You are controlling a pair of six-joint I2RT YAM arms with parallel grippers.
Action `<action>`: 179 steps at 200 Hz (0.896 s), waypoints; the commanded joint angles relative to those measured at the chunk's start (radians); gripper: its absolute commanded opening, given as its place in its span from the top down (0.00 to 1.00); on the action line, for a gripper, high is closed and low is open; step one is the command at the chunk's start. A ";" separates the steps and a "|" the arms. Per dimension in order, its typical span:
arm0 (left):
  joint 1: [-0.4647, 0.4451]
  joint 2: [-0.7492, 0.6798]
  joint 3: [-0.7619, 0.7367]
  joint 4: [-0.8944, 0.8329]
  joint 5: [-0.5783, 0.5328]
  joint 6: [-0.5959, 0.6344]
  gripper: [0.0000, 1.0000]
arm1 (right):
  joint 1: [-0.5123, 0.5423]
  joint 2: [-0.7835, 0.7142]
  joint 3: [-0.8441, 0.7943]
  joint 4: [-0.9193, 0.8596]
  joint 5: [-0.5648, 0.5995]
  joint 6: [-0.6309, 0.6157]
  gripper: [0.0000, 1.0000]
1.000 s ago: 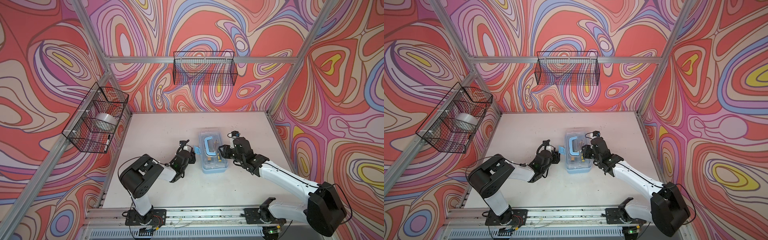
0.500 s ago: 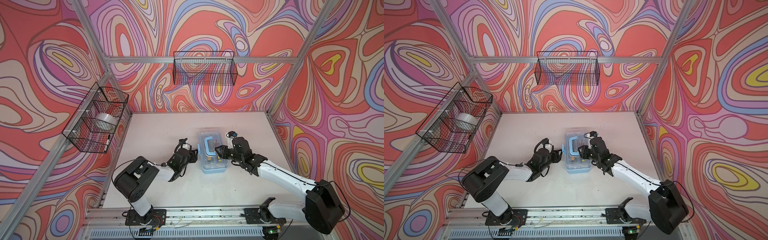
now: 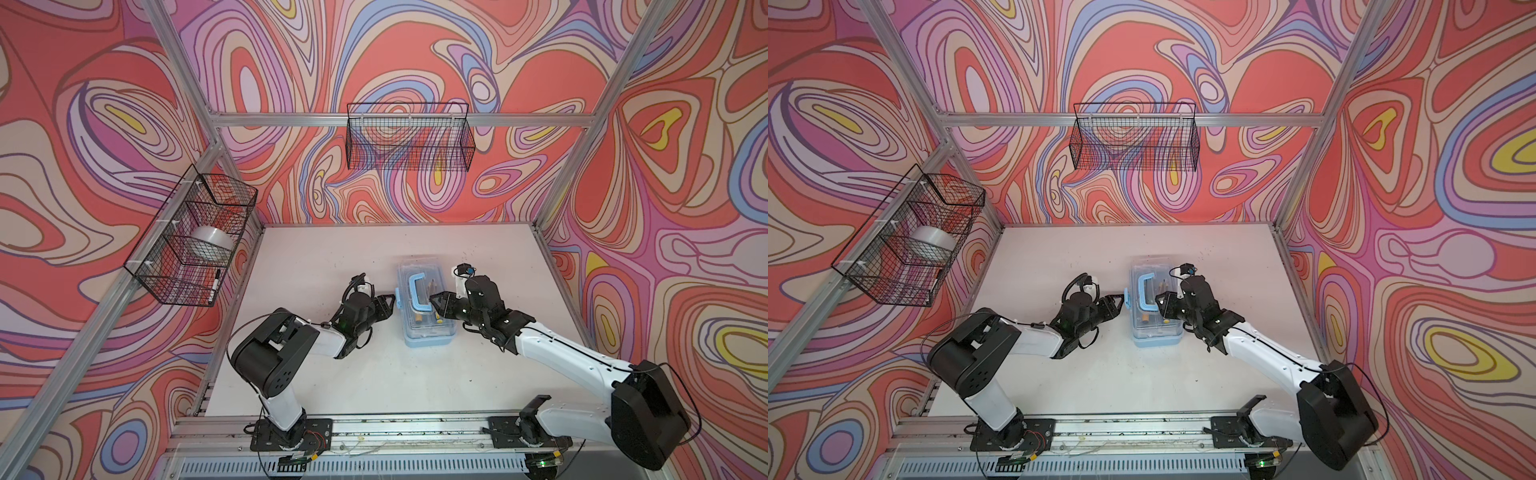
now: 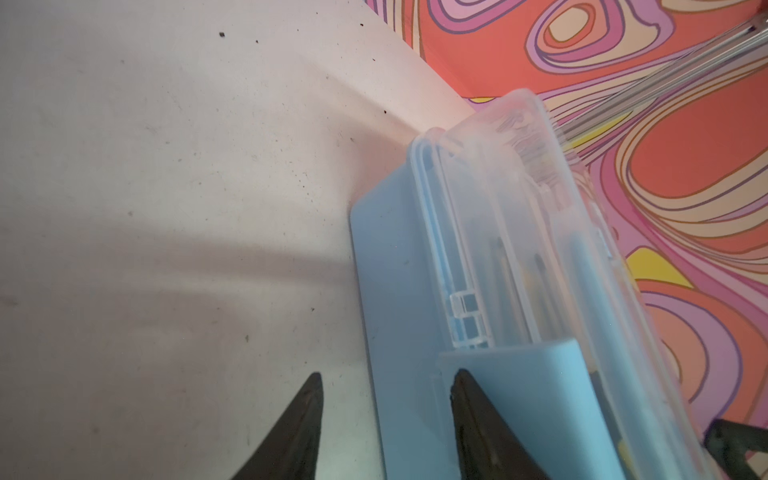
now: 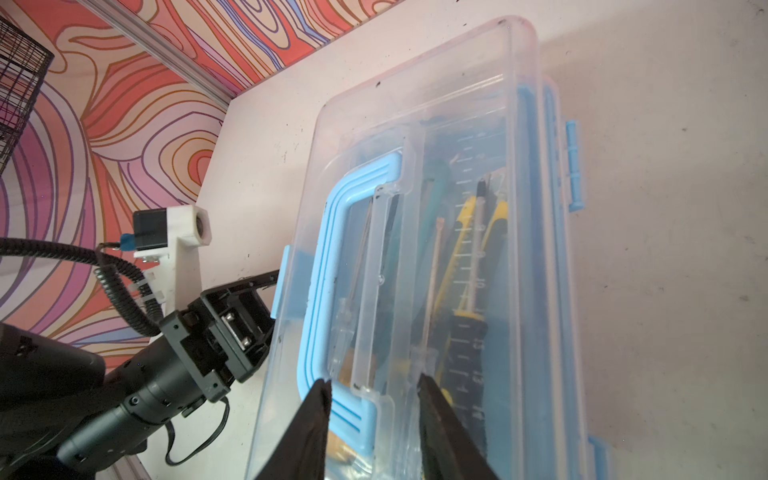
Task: Pack the tool kit
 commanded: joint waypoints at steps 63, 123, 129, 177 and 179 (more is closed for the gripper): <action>0.032 0.153 -0.029 0.391 0.190 -0.292 0.56 | 0.002 -0.007 -0.042 -0.028 -0.018 0.014 0.64; 0.049 0.145 -0.076 0.433 0.211 -0.327 0.61 | 0.002 -0.008 -0.049 -0.028 -0.020 0.016 0.64; 0.049 0.127 -0.079 0.408 0.208 -0.319 0.61 | 0.002 -0.008 -0.048 -0.026 -0.021 0.017 0.64; 0.049 -0.006 -0.074 0.231 0.198 -0.242 0.60 | 0.002 -0.005 -0.049 -0.024 -0.023 0.018 0.64; 0.049 -0.009 -0.072 0.227 0.197 -0.238 0.60 | 0.002 -0.005 -0.049 -0.024 -0.023 0.018 0.64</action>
